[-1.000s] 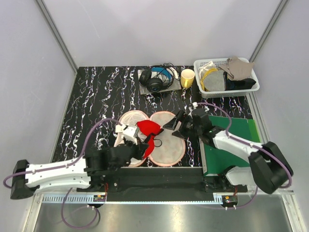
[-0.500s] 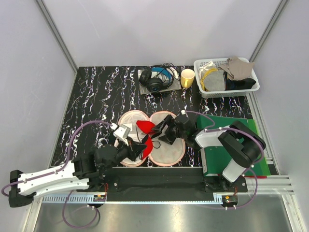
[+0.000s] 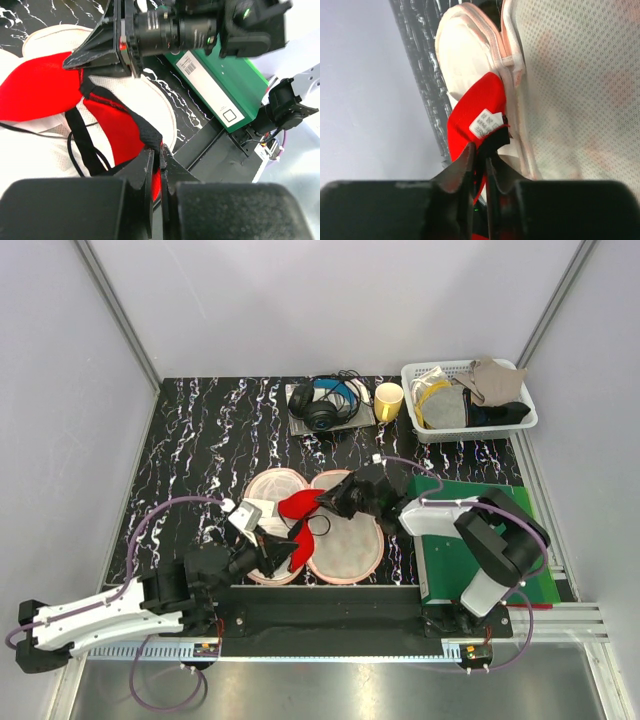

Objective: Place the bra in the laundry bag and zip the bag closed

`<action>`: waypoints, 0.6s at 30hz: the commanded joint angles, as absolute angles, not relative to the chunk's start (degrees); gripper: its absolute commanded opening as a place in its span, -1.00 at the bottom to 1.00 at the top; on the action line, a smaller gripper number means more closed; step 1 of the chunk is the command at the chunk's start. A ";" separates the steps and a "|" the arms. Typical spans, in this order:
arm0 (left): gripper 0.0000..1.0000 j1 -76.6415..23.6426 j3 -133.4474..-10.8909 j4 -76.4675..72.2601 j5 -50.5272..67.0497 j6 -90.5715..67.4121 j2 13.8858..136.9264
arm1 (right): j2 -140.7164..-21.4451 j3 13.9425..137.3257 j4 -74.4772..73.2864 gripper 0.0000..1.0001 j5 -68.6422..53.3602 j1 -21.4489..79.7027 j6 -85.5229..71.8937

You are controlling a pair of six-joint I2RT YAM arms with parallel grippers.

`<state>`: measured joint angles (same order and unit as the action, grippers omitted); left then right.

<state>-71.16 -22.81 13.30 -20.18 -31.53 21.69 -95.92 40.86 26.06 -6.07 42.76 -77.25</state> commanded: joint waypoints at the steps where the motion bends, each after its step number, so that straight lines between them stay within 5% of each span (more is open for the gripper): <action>1: -1.00 -70.93 -22.76 13.53 -22.83 -32.95 19.86 | -88.69 50.24 7.69 -0.71 -0.36 43.15 -61.94; 6: -1.00 -70.93 -20.31 8.30 -23.56 -37.87 21.61 | -83.60 63.51 -21.94 -0.99 6.49 43.15 -44.34; 10: -1.00 -71.02 -18.02 -3.57 -21.01 -38.41 26.62 | -83.41 72.84 -39.76 -1.00 11.76 43.15 -36.75; 18: -1.00 -70.93 -14.42 -17.84 -26.35 -46.21 33.05 | -86.73 78.83 -46.32 -1.00 13.79 43.77 -34.63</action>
<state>-71.16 -16.14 -7.46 -21.71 -40.56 33.08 -84.23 76.36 -38.65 9.85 42.78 -37.87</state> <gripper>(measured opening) 0.062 0.014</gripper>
